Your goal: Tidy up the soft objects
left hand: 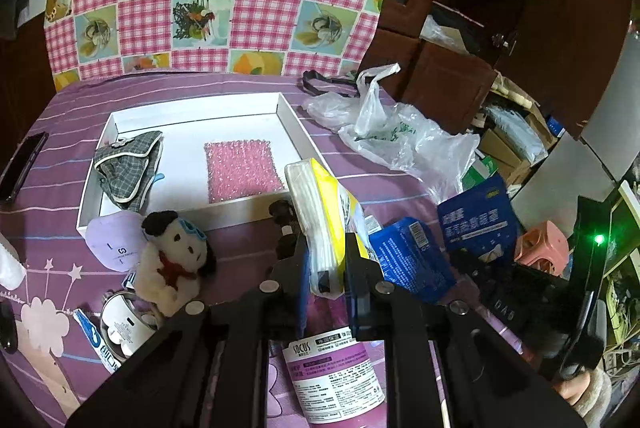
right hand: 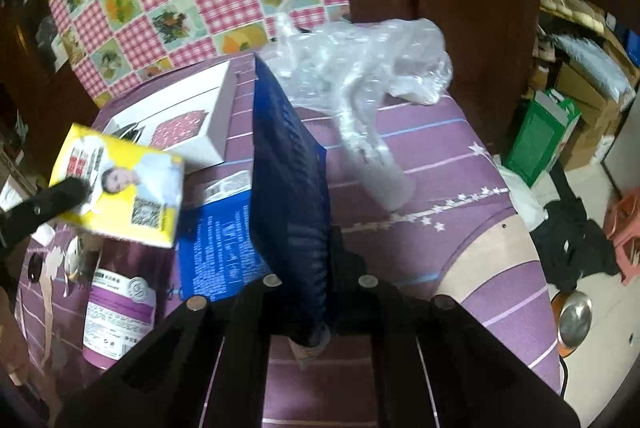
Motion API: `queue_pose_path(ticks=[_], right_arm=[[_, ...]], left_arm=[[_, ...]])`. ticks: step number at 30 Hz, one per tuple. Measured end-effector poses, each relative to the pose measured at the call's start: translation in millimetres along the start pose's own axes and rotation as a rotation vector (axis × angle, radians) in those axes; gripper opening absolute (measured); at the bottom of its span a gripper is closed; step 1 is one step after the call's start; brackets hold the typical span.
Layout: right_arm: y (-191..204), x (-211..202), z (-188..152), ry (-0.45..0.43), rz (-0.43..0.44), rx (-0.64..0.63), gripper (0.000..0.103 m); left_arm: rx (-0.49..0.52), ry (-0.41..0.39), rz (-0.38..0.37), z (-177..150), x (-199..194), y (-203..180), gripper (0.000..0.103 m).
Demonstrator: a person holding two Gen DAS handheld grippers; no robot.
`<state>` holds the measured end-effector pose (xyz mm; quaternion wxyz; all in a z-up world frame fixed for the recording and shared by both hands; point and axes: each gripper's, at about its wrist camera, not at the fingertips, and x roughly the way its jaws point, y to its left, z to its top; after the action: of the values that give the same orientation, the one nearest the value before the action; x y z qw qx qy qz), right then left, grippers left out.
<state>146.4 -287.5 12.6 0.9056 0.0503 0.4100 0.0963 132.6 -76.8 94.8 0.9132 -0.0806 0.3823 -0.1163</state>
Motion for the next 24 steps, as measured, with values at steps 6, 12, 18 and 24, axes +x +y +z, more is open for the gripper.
queue_pose_path(ticks=[6,12,18,24], right_arm=[[31,-3,6,-0.019,0.014,-0.086,0.008],[54,5,26,-0.002,0.021,-0.123,0.008],[80,11,53,0.003,0.062,-0.141,0.008],[116,31,83,0.009,0.043,-0.191,0.008]], left_arm=[[-0.027,-0.065,-0.043,5,-11,11,0.013],[-0.174,-0.13,-0.075,18,-24,62,0.013],[-0.285,-0.168,-0.06,29,-32,106,0.013],[-0.34,-0.165,-0.002,46,-5,144,0.013]])
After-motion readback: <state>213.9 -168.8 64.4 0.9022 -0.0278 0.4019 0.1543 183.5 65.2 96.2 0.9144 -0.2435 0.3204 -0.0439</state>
